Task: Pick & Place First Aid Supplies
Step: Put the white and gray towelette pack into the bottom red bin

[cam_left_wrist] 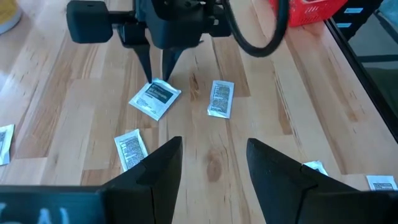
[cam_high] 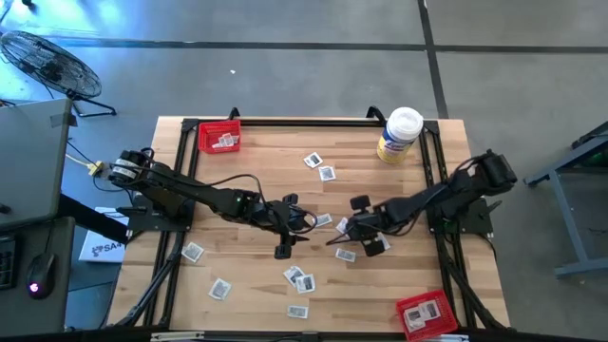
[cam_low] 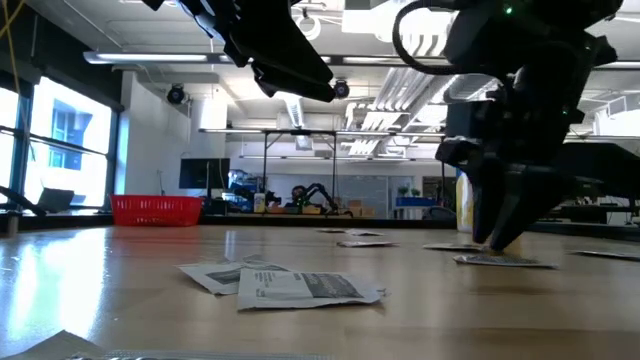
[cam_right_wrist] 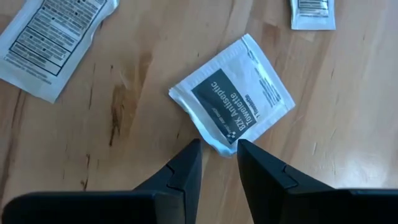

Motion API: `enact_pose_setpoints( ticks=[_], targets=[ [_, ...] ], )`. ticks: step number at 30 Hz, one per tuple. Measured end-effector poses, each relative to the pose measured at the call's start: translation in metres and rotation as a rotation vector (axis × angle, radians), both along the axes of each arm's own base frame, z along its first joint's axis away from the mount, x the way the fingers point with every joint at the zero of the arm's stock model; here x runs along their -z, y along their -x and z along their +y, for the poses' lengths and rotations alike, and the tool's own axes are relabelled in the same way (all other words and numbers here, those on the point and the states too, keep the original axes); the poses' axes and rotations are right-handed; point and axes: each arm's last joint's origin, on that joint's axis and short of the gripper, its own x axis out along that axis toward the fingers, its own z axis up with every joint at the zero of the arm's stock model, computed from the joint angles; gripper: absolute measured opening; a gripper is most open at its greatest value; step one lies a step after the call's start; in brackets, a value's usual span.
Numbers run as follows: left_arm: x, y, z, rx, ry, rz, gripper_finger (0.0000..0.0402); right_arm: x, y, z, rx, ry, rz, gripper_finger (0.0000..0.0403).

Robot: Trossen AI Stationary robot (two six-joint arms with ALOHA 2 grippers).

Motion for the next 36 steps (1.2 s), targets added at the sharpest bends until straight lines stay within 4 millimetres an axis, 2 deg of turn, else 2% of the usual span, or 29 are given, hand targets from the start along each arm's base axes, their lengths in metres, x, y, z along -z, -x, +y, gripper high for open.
enact_pose_setpoints(
  ticks=[8,19,24,29,36],
  targets=[
    [0.000,0.000,0.000,0.000,0.000,0.000,0.0179,0.002,-0.003,-0.014,0.069,-0.048,0.014,0.0090],
    [0.000,0.000,0.000,0.000,0.000,0.000,0.0179,0.004,-0.007,-0.033,0.187,-0.148,0.015,0.0008],
    [0.000,0.000,0.000,0.000,0.000,0.000,0.0179,0.001,-0.005,-0.032,0.244,-0.174,0.008,0.0006],
    [0.000,0.000,0.000,0.000,0.000,0.000,0.0179,-0.017,0.009,-0.018,0.286,-0.279,0.024,0.0003],
    [0.000,0.000,0.000,0.000,0.000,0.000,0.0179,-0.060,0.040,0.033,0.240,-0.491,-0.012,0.0001]
  ],
)
